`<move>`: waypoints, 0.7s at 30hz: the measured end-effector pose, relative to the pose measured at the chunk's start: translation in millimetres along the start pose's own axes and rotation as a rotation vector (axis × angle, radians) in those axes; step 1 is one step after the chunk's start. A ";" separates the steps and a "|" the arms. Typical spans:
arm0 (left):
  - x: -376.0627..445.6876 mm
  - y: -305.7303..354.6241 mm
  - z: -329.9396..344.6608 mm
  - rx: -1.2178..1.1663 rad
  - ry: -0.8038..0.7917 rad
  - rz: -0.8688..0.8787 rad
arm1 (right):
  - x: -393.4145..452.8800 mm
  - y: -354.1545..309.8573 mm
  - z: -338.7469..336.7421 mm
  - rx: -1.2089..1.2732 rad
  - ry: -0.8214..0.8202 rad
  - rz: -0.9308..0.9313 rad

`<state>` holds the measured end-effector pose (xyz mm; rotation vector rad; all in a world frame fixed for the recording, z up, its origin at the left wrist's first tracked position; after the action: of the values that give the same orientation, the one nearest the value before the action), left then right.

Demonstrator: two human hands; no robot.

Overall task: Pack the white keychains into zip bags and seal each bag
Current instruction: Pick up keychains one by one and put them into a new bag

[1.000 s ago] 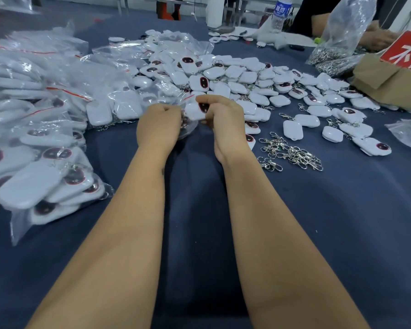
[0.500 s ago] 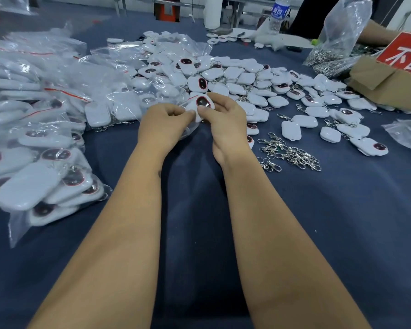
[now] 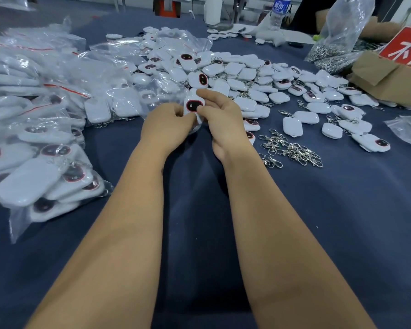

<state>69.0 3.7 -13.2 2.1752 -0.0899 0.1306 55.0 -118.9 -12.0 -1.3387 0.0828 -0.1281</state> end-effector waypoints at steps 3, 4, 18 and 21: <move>0.5 0.3 1.7 0.010 -0.003 0.015 | -0.9 0.4 1.7 -0.005 -0.010 0.003; 0.5 0.4 2.3 0.004 -0.010 0.020 | -0.8 0.5 1.2 -0.004 -0.008 0.004; 0.8 -1.0 4.4 -0.021 -0.052 0.022 | 2.3 2.3 -2.6 0.030 0.034 0.020; -0.2 -0.7 4.0 -0.068 -0.058 0.005 | 2.0 2.3 -2.4 0.011 0.037 0.013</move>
<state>69.1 0.8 -16.1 2.1115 -0.1308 0.0663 56.8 -120.9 -14.8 -1.3251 0.1221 -0.1426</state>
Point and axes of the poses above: each hand's wrist, its own x-axis towards the middle knuckle, its own z-axis out of the palm, y = z × x, the point moved 6 cm from there along x, towards the middle knuckle, and after that the axes turned 3 degrees about -y, right-handed, at the moved point
